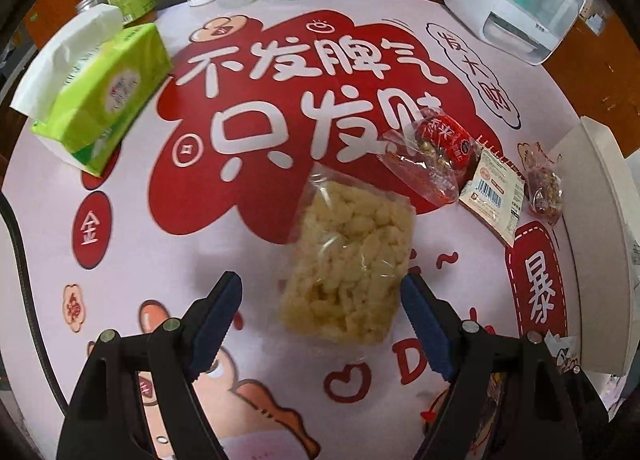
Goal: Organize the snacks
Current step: 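Grasp the crumbly cake bag with the left gripper while the right gripper grasps the dark jerky pack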
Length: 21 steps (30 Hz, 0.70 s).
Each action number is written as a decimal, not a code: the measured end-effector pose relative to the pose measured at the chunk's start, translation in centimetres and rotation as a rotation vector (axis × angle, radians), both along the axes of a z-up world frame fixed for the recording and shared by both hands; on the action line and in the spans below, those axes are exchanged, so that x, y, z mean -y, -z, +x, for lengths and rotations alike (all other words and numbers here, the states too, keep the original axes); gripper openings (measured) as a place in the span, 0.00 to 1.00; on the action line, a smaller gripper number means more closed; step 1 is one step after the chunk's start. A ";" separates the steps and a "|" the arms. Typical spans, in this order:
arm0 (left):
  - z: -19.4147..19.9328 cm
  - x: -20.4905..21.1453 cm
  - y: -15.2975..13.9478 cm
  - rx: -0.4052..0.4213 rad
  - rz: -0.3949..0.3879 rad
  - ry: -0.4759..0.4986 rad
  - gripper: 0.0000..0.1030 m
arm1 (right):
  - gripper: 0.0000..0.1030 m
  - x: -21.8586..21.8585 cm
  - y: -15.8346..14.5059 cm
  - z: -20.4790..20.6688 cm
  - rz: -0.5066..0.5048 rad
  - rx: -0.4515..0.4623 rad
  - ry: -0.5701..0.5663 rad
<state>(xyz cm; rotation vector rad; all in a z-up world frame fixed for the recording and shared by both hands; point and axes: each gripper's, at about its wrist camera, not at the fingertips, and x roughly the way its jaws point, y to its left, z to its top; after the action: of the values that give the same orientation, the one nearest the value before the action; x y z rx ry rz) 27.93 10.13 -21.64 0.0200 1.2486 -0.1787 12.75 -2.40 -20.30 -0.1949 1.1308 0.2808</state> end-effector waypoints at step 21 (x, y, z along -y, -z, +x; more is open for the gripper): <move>-0.8 1.5 -1.1 0.033 0.024 0.031 0.55 | 0.42 -0.3 -1.8 -0.5 0.012 0.102 -0.042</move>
<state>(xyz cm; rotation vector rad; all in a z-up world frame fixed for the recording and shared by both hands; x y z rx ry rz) 27.15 8.59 -20.52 0.0634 1.2175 -0.1895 12.23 -2.11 -18.49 -0.2206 1.0250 0.3113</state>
